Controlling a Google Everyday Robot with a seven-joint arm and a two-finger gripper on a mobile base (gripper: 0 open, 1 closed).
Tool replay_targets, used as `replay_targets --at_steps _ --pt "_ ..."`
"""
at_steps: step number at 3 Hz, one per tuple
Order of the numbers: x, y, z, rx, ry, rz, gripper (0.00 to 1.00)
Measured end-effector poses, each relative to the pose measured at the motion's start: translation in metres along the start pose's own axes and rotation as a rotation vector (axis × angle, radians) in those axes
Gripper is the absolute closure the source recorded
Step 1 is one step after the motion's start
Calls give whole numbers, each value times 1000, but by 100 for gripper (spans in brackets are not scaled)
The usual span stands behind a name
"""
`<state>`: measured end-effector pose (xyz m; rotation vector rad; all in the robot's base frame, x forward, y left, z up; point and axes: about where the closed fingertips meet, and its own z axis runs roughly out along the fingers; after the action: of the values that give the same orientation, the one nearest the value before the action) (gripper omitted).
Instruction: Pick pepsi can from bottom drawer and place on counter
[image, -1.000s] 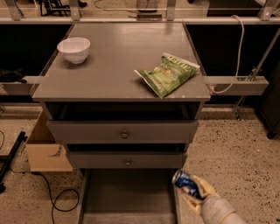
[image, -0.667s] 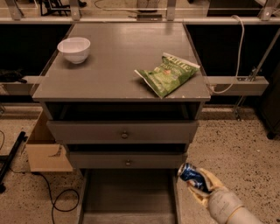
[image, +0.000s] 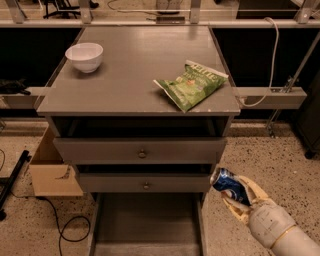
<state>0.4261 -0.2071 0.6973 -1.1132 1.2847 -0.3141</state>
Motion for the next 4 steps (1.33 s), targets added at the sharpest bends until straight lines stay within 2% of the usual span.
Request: replay_targets --at_steps 1,3,4 --pt "0 0 0 0 -1 0 100" --pt "-46 -61 13 71 -112 -18 100" --pt "-65 -88 12 85 -165 -8 100"
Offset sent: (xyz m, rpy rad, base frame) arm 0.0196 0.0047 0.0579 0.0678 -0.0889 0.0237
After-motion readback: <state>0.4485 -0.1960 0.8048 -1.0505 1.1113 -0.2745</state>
